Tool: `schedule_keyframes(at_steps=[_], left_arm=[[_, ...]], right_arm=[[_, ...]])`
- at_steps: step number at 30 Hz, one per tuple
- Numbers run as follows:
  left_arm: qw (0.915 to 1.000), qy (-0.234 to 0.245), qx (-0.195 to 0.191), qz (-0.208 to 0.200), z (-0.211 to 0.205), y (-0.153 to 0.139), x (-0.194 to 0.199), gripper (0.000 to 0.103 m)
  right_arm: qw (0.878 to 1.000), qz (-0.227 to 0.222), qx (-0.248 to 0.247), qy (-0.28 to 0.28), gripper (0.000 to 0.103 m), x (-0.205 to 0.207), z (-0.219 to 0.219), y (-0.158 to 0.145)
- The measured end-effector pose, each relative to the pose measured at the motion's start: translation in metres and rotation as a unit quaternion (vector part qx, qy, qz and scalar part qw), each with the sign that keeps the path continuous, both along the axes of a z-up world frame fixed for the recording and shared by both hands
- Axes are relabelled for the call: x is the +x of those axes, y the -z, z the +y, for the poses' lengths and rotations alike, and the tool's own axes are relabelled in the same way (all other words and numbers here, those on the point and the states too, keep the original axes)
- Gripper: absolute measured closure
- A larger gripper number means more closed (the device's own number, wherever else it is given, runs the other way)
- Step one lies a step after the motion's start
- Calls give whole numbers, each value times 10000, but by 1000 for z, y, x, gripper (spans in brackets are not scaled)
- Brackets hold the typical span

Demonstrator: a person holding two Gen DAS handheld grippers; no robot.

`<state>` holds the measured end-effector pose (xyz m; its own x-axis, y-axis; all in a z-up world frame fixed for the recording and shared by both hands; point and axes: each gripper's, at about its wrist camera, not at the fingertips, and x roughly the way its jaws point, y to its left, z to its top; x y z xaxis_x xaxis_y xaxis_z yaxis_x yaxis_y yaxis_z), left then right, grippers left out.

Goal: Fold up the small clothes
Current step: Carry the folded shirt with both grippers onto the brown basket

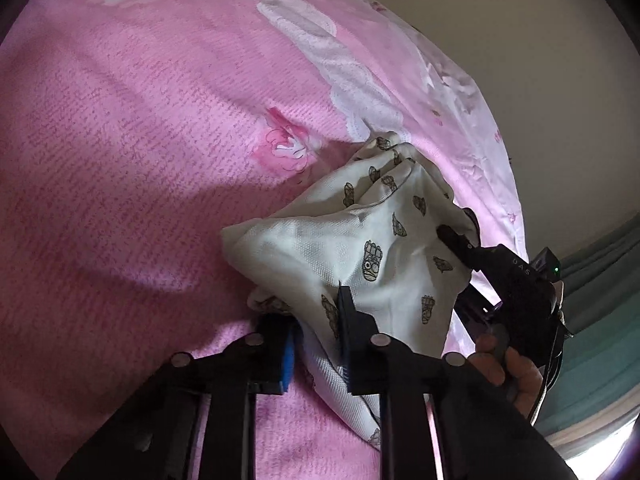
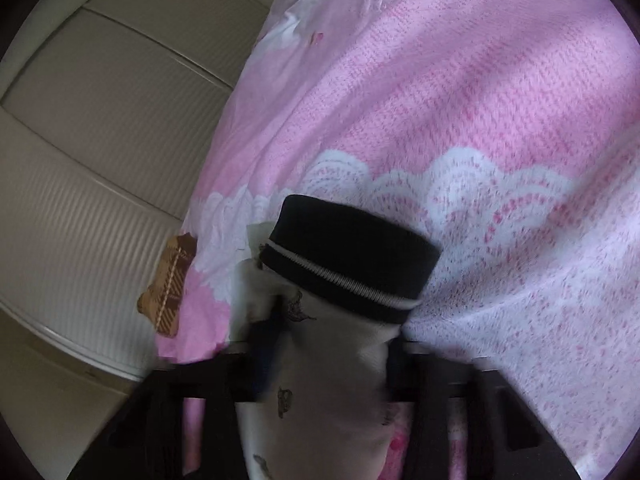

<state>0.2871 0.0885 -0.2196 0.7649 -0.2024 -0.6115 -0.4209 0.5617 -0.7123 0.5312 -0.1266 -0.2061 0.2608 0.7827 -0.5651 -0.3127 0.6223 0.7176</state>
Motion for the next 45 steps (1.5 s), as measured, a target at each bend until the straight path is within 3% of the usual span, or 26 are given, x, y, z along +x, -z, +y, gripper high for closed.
schedule_keyframes(at_steps=[3, 12, 20, 26, 37, 41, 45], left_arm=[[9999, 63, 126, -52, 0, -10, -5, 88], [9978, 250, 528, -318, 17, -56, -30, 89], [9963, 198, 533, -648, 76, -98, -67, 89], [9951, -19, 651, -738, 175, -125, -93, 90], [9865, -812, 1230, -708, 406, -166, -97, 90], [9866, -724, 1354, -549, 465, -150, -76, 89], [9908, -555, 1227, -118, 487, -102, -45, 89]], right_arm=[[9998, -123, -49, 167, 89, -11, -4, -10], [9975, -593, -154, 349, 91, -53, -5, -76], [9957, -886, -84, 246, 91, -85, 36, -131], [9950, -989, 75, -64, 91, -96, 130, -152], [9889, -1089, 391, -932, 91, -70, 388, -170], [9878, -978, 599, -1054, 91, -49, 452, -156], [9922, -661, 341, -1001, 91, -20, 485, -107]])
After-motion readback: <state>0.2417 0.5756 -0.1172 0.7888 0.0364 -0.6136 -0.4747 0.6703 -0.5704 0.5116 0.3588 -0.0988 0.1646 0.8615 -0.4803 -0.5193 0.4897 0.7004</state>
